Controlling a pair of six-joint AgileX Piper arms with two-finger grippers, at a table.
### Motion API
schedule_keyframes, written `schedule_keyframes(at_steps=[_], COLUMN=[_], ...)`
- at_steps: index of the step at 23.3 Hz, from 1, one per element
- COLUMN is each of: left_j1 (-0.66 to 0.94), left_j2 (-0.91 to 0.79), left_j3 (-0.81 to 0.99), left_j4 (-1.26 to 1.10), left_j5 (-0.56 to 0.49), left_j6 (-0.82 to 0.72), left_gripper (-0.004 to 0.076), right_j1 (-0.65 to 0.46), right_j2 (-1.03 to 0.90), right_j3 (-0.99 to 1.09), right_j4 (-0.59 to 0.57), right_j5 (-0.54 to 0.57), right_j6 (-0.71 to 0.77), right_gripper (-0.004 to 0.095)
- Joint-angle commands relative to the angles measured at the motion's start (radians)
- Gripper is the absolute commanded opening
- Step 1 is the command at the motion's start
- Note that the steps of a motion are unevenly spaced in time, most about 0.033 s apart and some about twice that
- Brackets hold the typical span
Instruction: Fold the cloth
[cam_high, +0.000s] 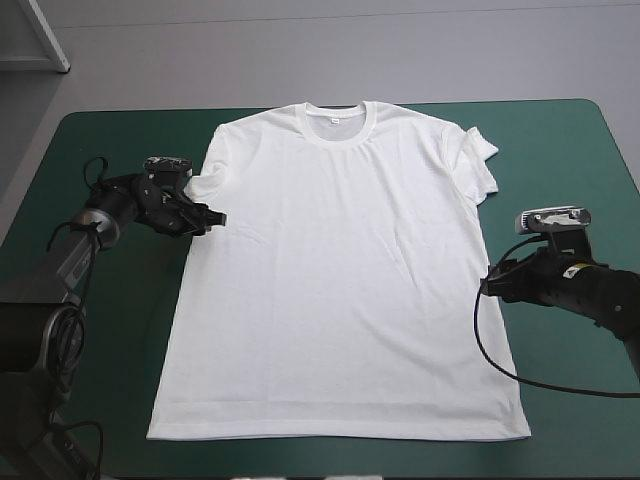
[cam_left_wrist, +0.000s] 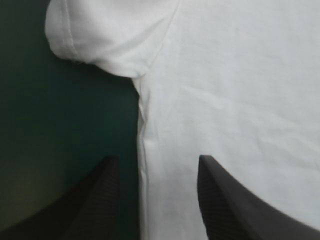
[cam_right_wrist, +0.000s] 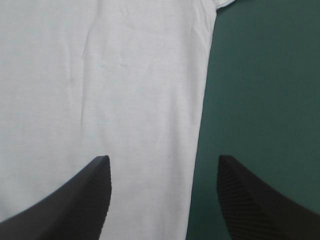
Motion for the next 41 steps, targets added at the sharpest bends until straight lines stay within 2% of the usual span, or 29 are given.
schedule_keyframes(at_steps=[1, 5, 7, 9, 11, 12, 20, 23, 26, 31, 33, 34, 36, 39, 41], left_j1=[-0.001, -0.001, -0.001, -0.001, -0.001, -0.001, -0.001, -0.001, -0.001, -0.001, -0.001, -0.001, -0.001, -0.001, -0.001], left_j2=[0.007, 0.051, 0.061, 0.065, 0.065, 0.065, 0.065, 0.065, 0.065, 0.065, 0.065, 0.065, 0.065, 0.063, 0.050], left_j3=[-0.048, -0.053, -0.053, -0.053, -0.053, -0.053, -0.053, -0.053, -0.053, -0.053, -0.053, -0.053, -0.053, -0.053, -0.053], left_j4=[-0.051, -0.051, -0.045, -0.035, -0.012, 0.004, 0.015, 0.010, 0.010, 0.014, 0.014, 0.014, 0.014, 0.014, 0.014], left_j5=[-0.052, -0.008, 0.032, 0.067, 0.087, 0.090, 0.094, 0.097, 0.106, 0.113, 0.113, 0.113, 0.118, 0.090, 0.066], left_j6=[0.025, 0.033, 0.049, 0.069, 0.073, 0.073, 0.073, 0.076, 0.076, 0.097, 0.097, 0.097, 0.098, 0.099, 0.101], left_gripper=[0.0363, 0.0357, 0.0313, 0.0218, 0.0053, 0.0022, 0.0021, 0.0021, 0.0021, 0.0021, 0.0021, 0.0021, 0.0021, 0.0021, 0.0021], right_j1=[-0.007, -0.007, -0.007, -0.007, -0.007, -0.007, 0.019, 0.057, 0.058, 0.058, 0.058, 0.058, 0.058, 0.058, 0.058], right_j2=[-0.011, -0.011, -0.011, -0.009, -0.001, 0.009, 0.205, 0.401, 0.550, 0.679, 0.707, 0.714, 0.715, 0.715, 0.712], right_j3=[-0.035, -0.035, -0.035, -0.035, -0.035, -0.035, -0.114, -0.256, -0.366, -0.395, -0.395, -0.395, -0.395, -0.395, -0.398], right_j4=[0.017, 0.017, 0.017, 0.017, 0.017, 0.017, 0.032, 0.004, -0.036, -0.069, -0.080, -0.078, -0.071, -0.075, -0.075], right_j5=[-0.055, -0.060, -0.070, -0.091, -0.113, -0.120, -0.143, -0.133, -0.115, -0.121, -0.123, -0.123, -0.114, -0.107, -0.122], right_j6=[-0.011, -0.011, -0.011, -0.011, -0.011, -0.013, -0.061, -0.073, -0.051, -0.040, -0.030, -0.030, -0.040, -0.051, -0.051], right_gripper=[0.0576, 0.0576, 0.0576, 0.0576, 0.0576, 0.0576, 0.0576, 0.0526, 0.0522, 0.0521, 0.0481, 0.0423, 0.0280, -0.0014, -0.0015])
